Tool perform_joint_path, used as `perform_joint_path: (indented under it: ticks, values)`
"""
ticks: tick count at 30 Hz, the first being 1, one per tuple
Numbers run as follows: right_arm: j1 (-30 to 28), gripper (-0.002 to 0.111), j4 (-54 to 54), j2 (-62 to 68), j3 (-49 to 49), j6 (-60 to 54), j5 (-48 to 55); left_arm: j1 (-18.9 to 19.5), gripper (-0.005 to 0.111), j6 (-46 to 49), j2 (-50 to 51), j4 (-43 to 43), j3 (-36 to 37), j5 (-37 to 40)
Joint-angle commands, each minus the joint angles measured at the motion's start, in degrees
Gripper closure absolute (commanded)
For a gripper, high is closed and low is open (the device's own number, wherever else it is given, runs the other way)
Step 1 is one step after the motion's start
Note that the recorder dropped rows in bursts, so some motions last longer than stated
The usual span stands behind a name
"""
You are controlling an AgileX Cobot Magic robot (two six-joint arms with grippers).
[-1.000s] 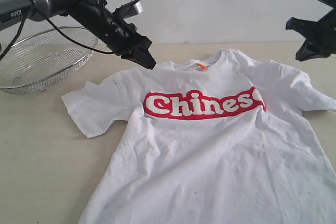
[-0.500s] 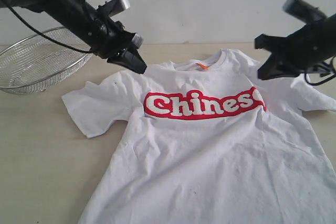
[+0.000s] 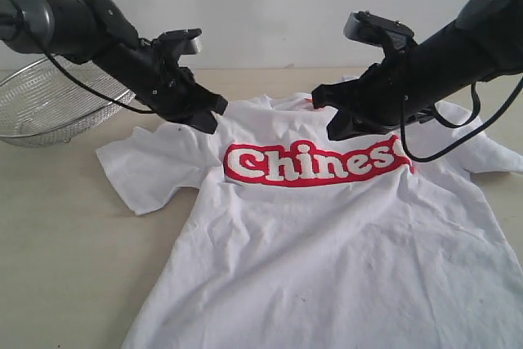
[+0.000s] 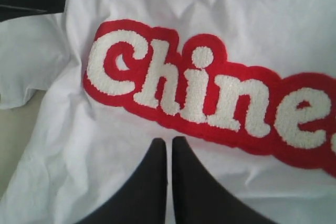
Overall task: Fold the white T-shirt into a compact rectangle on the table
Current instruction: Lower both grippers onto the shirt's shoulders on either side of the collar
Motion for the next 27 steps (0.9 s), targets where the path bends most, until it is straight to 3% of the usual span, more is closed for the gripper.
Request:
perform_joint_path:
  ticks: [1, 10, 27]
  values:
    - [0.07, 0.109, 0.15, -0.58, 0.18, -1.49, -1.29, -0.62, 0.102, -3.49, 1.78, 6.16, 0.01, -2.36]
    - [0.07, 0.109, 0.15, -0.58, 0.18, -2.83, -0.2, -1.57, 0.102, -4.93, 5.08, 8.25, -1.64, -4.54]
    - [0.07, 0.109, 0.94, -0.58, 0.18, -5.52, -0.86, -1.57, 0.102, -17.09, 8.19, 23.92, -9.16, -4.49]
